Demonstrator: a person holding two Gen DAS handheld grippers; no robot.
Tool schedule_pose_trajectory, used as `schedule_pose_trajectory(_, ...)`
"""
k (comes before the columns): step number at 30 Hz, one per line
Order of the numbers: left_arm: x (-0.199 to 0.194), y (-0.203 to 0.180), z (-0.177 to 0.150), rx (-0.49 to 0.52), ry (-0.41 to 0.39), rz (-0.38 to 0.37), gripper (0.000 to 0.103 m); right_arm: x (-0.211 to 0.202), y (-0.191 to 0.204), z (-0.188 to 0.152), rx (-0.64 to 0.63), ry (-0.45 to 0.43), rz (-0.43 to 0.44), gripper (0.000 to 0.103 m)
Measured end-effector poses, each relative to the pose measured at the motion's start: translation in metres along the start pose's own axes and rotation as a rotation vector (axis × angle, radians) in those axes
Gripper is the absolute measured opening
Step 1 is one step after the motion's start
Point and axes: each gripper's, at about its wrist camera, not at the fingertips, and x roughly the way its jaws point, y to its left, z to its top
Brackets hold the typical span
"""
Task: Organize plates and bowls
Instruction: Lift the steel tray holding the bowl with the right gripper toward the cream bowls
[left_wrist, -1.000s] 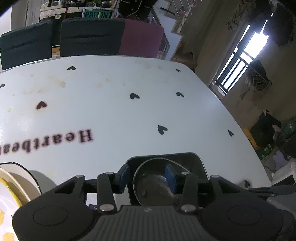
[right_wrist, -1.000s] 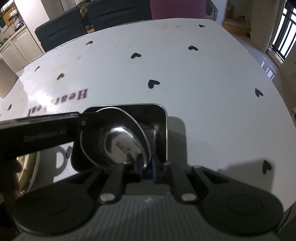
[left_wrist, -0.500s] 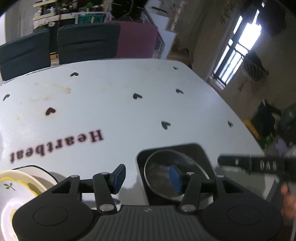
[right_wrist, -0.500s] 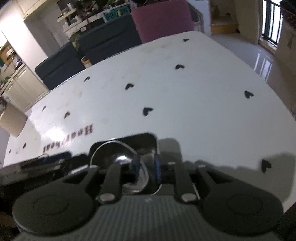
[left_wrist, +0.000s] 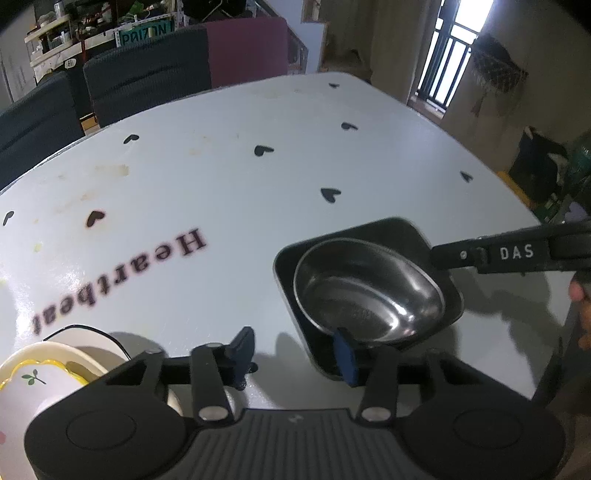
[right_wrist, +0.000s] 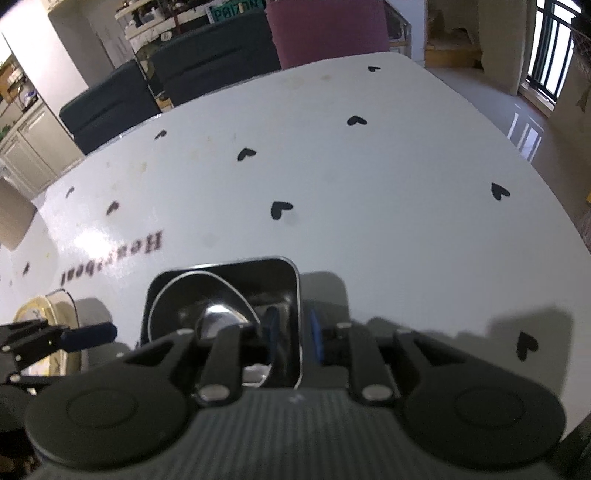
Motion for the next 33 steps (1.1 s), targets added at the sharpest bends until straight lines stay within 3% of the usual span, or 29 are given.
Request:
schedule_pose_trajectory(7, 0.003, 0.002, 0.002, -0.01, -0.002, -0.016, 0.04, 0.005, 0.002, -0.002, -0.054, 0.026, -0.007, 0.017)
schedule_pose_trajectory(11, 0.005, 0.0, 0.001, 0.005, 0.02, -0.02, 0.027, 0.011, 0.001, -0.005, -0.087, 0.057, -0.017, 0.013)
schedule_pose_trajectory(18, 0.009, -0.002, 0.001, 0.011, 0.032, 0.001, 0.027, 0.013, 0.002, -0.008, -0.108, 0.061, -0.02, 0.012)
schedule_pose_trajectory(25, 0.018, 0.004, 0.006, -0.065, 0.027, 0.005, 0.026, 0.013, 0.006, -0.01, -0.126, 0.042, -0.038, 0.01)
schedule_pose_trajectory(31, 0.027, 0.016, 0.008, -0.182, 0.041, -0.044, 0.022, 0.014, 0.005, -0.009, -0.133, 0.045, -0.029, 0.009)
schedule_pose_trajectory(33, 0.028, 0.017, 0.008, -0.202, 0.043, -0.066, 0.012, 0.016, 0.005, -0.009, -0.14, 0.047, -0.026, 0.009)
